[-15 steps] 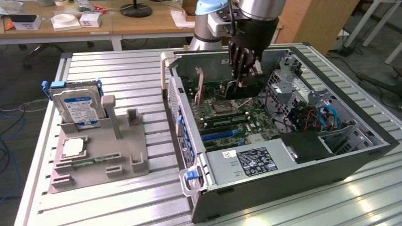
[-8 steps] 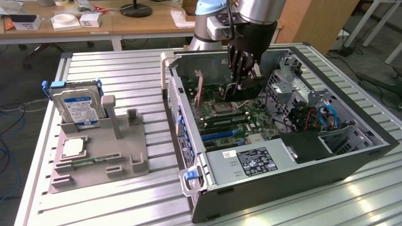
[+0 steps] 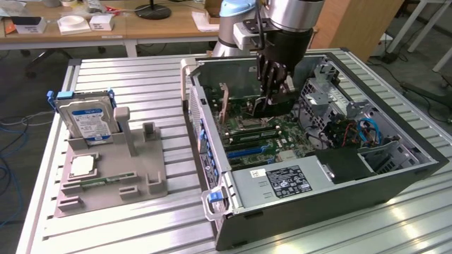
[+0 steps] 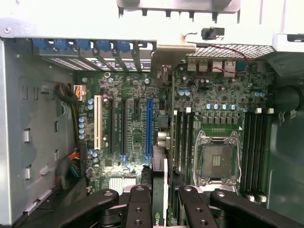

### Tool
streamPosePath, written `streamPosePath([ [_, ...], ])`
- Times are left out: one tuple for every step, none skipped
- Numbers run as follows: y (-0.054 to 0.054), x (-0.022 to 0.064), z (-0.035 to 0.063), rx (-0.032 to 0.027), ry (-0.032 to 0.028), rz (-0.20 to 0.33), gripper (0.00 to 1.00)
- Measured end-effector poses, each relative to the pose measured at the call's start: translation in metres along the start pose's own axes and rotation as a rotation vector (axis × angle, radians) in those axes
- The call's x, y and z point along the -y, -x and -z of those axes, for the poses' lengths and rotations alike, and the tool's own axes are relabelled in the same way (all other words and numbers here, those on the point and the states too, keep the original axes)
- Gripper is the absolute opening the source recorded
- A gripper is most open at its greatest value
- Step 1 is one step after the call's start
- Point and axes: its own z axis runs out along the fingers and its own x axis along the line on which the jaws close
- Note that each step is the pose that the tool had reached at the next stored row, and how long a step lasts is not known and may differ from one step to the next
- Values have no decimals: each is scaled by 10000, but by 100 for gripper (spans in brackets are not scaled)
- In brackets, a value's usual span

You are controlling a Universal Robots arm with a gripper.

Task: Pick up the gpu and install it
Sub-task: 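Insert the gpu into the slot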

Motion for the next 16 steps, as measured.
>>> streamPosePath([
  [-16, -2, -1, 0, 0, 0, 26],
  [-33, -3, -2, 1, 0, 0, 26],
  [-49, -3, -2, 1, -1, 1, 26],
  [-64, -4, -3, 1, -1, 0, 26],
  [-75, -5, -5, 0, 0, 0, 26],
  [-80, -6, -11, 2, -1, -1, 26],
  [-82, -10, -19, 2, -1, -2, 26],
  [-82, -15, -31, 0, 0, -2, 26],
  [-83, -21, -46, 1, -1, -1, 26],
  [-83, -25, -65, 0, -1, 0, 26],
  [-84, -28, -81, -1, 0, 1, 26],
  [-84, -30, -100, 1, -1, 1, 26],
  [-84, -34, -118, 0, -1, 0, 26],
  [-84, -41, -135, -1, 0, -3, 26],
  [-85, -50, -151, -1, -1, -19, 26],
  [-85, -60, -169, -1, -1, -52, 26],
])
